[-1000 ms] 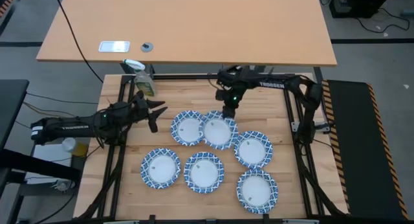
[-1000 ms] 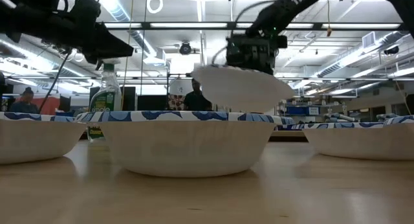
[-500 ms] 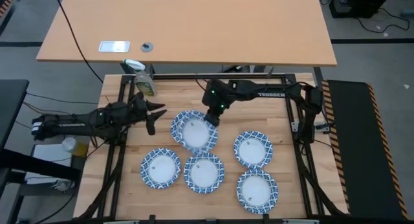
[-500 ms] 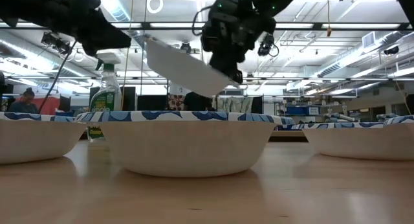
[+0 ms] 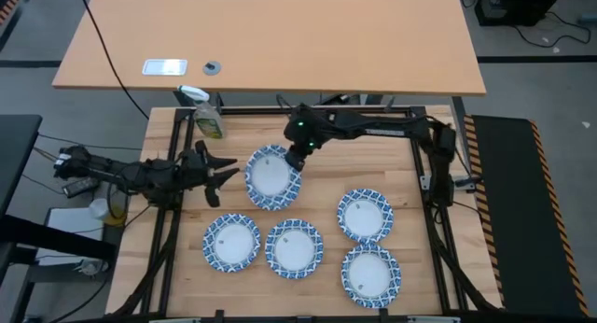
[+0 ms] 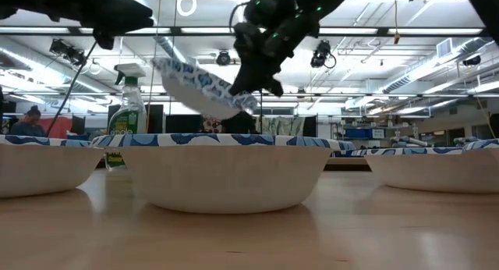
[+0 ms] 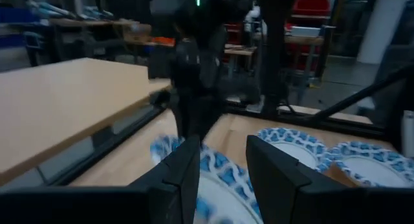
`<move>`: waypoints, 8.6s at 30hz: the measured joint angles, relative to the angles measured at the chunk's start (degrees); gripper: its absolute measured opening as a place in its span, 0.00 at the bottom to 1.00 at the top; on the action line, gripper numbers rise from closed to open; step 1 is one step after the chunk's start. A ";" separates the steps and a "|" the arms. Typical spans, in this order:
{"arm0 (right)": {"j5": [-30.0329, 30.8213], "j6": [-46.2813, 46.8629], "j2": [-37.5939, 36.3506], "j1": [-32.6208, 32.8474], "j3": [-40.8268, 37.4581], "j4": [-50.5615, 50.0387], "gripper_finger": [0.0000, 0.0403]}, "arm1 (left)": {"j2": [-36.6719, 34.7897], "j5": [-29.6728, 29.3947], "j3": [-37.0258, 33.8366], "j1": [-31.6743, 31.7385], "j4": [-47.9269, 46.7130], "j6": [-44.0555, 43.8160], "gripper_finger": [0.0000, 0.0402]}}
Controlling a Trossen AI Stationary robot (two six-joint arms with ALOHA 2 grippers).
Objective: Nest bowls inside each other
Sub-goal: Put the white bowl on top of the white bowl
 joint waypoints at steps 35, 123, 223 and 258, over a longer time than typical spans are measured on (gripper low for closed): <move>2.22 -4.24 14.69 -1.79 21.12 -20.71 0.75 | 2.64 -3.96 -0.02 -7.36 1.66 -2.27 0.32; 17.79 -19.00 -22.17 13.10 -37.52 -23.71 0.59 | 7.93 -4.99 -0.04 -10.31 2.52 -5.81 0.32; 14.22 -15.47 -19.09 3.66 -29.24 -21.85 0.59 | 7.89 -5.02 -0.04 -10.20 3.44 -3.83 0.32; 5.22 -15.84 -19.11 -3.16 -35.79 -15.39 0.13 | 7.89 -5.02 -0.04 -10.20 3.42 -4.17 0.32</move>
